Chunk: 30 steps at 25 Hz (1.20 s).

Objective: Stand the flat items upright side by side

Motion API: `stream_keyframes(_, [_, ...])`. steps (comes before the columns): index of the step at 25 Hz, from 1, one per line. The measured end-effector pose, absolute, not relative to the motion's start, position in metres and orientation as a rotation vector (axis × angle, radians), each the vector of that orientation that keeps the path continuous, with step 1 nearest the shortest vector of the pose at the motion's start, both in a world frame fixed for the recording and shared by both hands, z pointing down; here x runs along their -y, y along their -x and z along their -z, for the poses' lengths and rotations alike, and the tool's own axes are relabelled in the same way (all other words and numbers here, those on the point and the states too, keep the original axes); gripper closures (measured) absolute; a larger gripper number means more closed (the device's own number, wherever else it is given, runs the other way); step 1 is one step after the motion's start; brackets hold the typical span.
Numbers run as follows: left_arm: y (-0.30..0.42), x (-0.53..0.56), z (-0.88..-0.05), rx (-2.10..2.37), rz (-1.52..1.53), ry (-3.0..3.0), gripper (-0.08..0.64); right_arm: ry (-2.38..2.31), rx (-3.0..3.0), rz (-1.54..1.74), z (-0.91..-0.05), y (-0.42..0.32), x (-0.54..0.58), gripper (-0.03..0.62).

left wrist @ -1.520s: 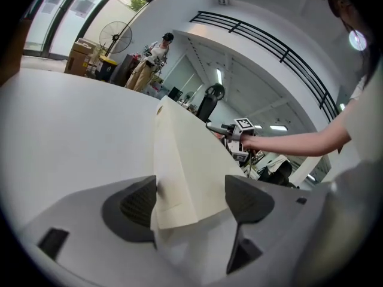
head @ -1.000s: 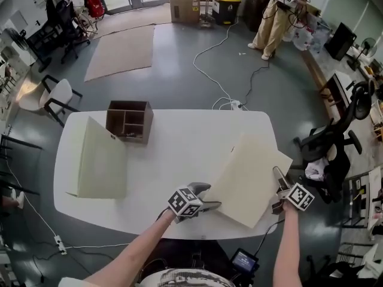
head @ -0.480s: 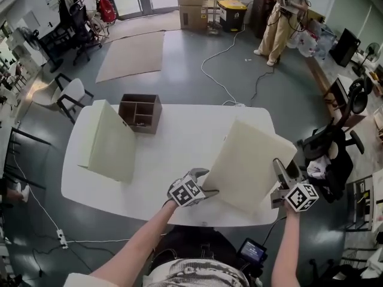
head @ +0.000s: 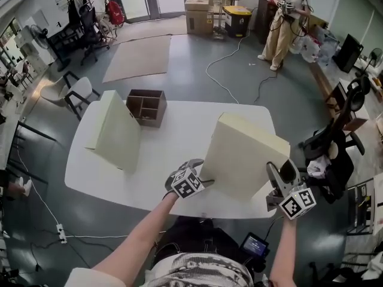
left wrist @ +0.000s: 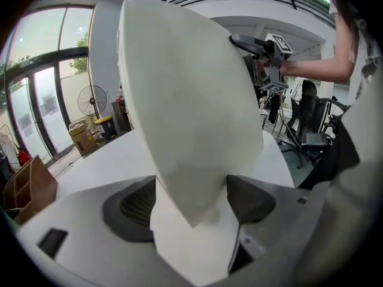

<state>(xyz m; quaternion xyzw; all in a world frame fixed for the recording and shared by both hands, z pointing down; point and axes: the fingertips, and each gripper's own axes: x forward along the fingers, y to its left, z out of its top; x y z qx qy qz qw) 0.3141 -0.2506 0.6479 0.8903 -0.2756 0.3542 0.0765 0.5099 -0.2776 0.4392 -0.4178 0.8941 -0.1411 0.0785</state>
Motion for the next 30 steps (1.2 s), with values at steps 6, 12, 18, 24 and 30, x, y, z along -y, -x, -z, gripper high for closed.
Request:
stream_keyframes(6, [-0.309,0.243,-0.652,0.875,-1.058,-2.636,0.187,1.155,-2.797,0.335,-0.433,-0.5,0.251,0.292])
stream_keyframes(12, [-0.304,0.241,-0.629,0.971,-0.809,-2.614,0.187,1.096,-2.904,0.249,-0.433,-0.493,0.234,0.299])
stream_keyframes(18, [-0.301,0.237,-0.596,1.013,-0.735,-2.682,0.187,1.003,-3.006,0.194,-0.432,-0.484,0.214,0.307])
stream_keyframes(24, [-0.299,0.23,-0.587,1.037,-0.716,-2.688,0.187,0.953,-3.08,0.156,-0.435,-0.48,0.195,0.305])
stream_keyframes(30, [-0.294,0.225,-0.59,1.049,-0.726,-2.673,0.187,0.936,-3.096,0.187,-0.44,-0.48,0.182,0.268])
